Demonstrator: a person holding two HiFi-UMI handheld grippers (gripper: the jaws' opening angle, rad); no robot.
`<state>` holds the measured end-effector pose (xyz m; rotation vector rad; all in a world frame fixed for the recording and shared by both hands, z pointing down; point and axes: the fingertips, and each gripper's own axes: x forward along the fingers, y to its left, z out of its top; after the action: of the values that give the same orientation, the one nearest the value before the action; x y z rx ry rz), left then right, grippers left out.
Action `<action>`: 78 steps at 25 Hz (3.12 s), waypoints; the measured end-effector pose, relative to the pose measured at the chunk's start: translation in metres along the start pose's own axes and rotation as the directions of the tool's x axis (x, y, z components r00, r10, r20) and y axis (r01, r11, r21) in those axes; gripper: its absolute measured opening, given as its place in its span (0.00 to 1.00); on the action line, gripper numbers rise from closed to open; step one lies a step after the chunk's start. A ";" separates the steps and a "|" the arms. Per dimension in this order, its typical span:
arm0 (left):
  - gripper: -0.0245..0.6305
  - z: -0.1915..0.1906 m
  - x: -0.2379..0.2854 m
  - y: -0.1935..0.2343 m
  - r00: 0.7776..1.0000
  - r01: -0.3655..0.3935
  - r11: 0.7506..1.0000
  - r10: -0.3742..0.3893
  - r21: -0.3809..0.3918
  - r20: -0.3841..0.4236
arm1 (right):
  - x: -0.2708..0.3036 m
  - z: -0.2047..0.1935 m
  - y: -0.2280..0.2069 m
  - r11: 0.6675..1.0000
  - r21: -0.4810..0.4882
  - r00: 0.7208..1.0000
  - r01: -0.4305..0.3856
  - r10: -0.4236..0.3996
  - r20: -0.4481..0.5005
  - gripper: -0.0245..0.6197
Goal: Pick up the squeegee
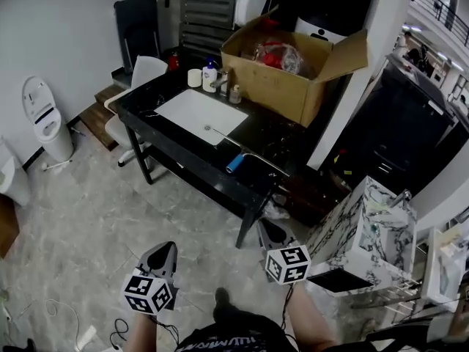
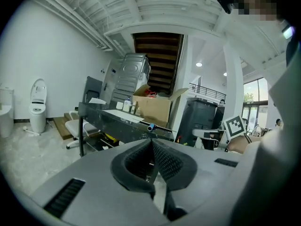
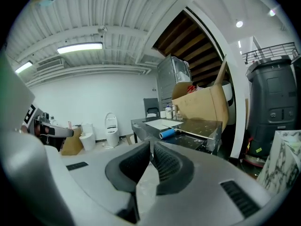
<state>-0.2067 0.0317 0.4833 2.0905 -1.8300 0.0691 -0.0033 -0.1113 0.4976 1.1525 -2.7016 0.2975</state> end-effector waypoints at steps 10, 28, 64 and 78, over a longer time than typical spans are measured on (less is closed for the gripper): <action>0.07 0.036 0.123 0.000 0.999 0.032 0.999 -0.031 0.039 -0.030 | 0.074 0.018 -0.087 0.999 0.034 1.000 0.028 -0.028 0.000 0.13; 0.07 0.066 0.255 -0.022 0.986 0.123 0.989 -0.113 0.080 -0.126 | 0.097 0.015 -0.172 0.985 0.109 0.991 0.132 -0.131 -0.017 0.13; 0.51 0.030 0.509 -0.023 0.778 0.296 0.949 -0.174 0.107 -0.603 | 0.181 0.039 -0.303 0.902 0.176 0.919 0.395 -0.385 -0.086 0.13; 0.40 0.017 0.518 -0.020 0.784 0.252 0.943 -0.065 0.220 -0.617 | 0.186 0.034 -0.308 0.888 0.201 0.910 0.415 -0.405 -0.088 0.13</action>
<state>-0.1077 -0.4631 0.6020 2.0616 -1.2973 0.9109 0.0908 -0.4565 0.5453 1.7167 -2.3472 0.5487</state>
